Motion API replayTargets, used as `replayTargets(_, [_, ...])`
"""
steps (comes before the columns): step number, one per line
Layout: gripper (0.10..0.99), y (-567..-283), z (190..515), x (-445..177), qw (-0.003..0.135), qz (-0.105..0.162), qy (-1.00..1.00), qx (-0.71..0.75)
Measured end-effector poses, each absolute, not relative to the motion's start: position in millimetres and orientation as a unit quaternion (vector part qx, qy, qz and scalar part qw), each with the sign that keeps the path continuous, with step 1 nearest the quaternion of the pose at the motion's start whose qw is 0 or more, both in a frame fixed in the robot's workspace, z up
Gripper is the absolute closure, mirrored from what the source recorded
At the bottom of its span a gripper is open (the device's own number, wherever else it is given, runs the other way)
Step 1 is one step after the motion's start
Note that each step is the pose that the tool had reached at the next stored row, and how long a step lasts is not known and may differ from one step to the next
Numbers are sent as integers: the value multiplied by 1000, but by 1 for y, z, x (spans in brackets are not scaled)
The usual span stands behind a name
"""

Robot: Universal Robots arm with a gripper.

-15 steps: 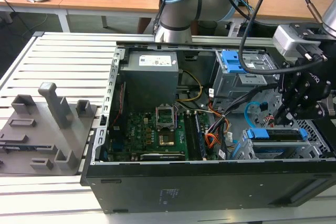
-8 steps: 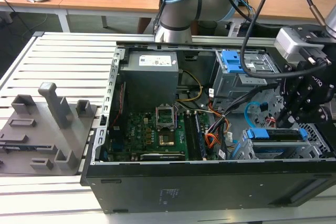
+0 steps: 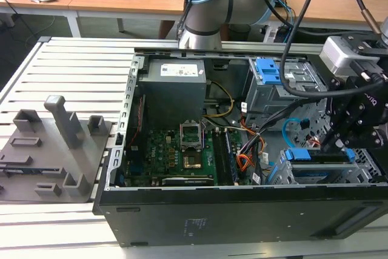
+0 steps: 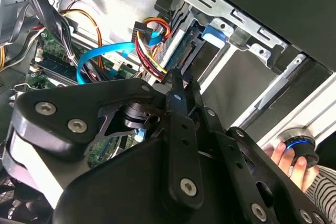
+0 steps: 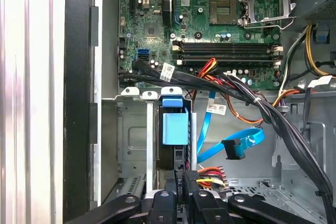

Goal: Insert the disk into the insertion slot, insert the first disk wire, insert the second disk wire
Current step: 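Insert the first disk wire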

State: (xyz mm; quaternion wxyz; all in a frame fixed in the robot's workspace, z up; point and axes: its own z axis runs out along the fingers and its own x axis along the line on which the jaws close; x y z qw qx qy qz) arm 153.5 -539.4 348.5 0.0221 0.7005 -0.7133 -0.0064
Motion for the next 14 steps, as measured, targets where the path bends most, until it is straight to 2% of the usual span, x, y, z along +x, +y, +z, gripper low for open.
replayTargets(14, [906,-538,343,165,17,-13,-713,701])
